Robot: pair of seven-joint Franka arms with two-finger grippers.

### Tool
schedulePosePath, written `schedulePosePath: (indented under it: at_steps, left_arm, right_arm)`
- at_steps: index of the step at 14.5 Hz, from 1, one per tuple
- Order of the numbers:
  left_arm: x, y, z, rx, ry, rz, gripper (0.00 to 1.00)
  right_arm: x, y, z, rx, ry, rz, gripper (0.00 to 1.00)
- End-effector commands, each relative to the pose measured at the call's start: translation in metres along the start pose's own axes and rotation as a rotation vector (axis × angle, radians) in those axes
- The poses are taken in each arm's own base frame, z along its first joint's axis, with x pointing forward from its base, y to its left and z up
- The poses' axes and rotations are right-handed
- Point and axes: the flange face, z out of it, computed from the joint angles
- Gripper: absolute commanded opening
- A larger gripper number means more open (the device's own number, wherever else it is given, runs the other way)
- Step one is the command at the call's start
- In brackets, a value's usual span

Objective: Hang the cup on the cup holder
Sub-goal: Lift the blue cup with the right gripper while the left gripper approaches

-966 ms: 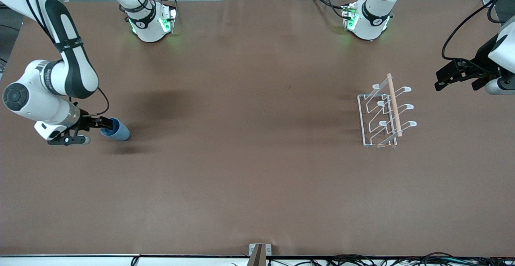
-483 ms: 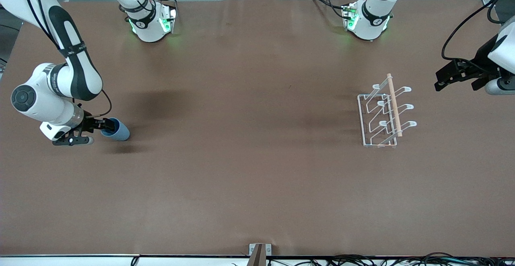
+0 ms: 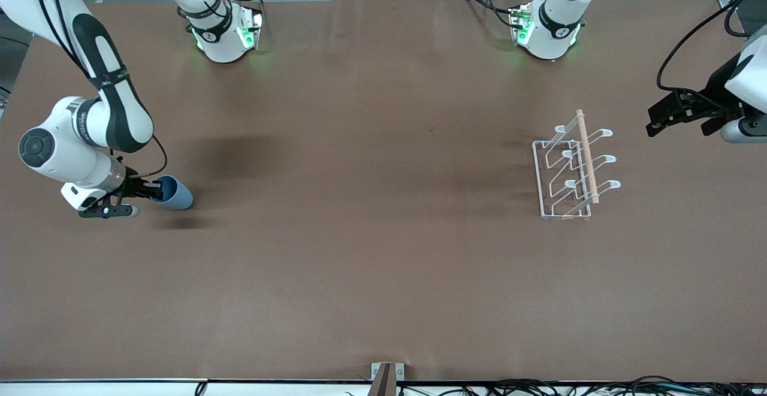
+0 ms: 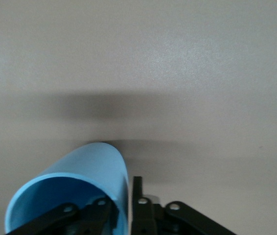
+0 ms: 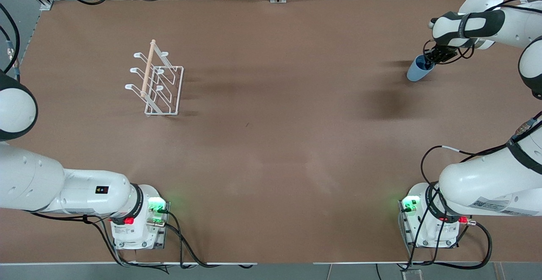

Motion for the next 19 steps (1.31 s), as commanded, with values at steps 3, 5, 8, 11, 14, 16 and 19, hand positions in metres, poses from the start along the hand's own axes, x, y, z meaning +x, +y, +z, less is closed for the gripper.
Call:
schedulePosePath:
  at_steps: [3, 5, 8, 11, 14, 16, 19]
  left_arm:
    - [0.000, -0.001, -0.001, 0.003, 0.007, 0.019, 1.00]
    - [0.001, -0.001, 0.000, 0.006, 0.005, 0.027, 1.00]
    - [0.001, 0.003, 0.000, 0.009, 0.007, 0.039, 1.00]
    - [0.000, 0.012, 0.002, 0.014, 0.003, 0.038, 1.00]
    - [0.004, 0.019, 0.005, 0.015, -0.002, 0.048, 1.00]
    - [0.002, 0.020, 0.000, 0.014, 0.007, 0.072, 1.00]
    - [0.002, 0.023, 0.000, 0.002, 0.009, 0.172, 1.00]
  right_arm:
    - [-0.002, 0.002, -0.018, 0.044, -0.021, 0.024, 0.00]
    - [0.007, 0.001, -0.053, 0.056, -0.014, 0.026, 0.00]
    - [0.017, -0.007, -0.084, 0.057, 0.037, 0.012, 0.00]
    - [0.011, -0.052, -0.098, 0.192, 0.018, 0.032, 0.00]
    - [-0.002, -0.103, -0.104, 0.460, -0.083, 0.092, 0.00]
    - [-0.007, -0.133, -0.106, 0.596, -0.131, 0.111, 0.00]
    - [-0.014, -0.187, -0.108, 0.795, -0.196, 0.126, 0.00]
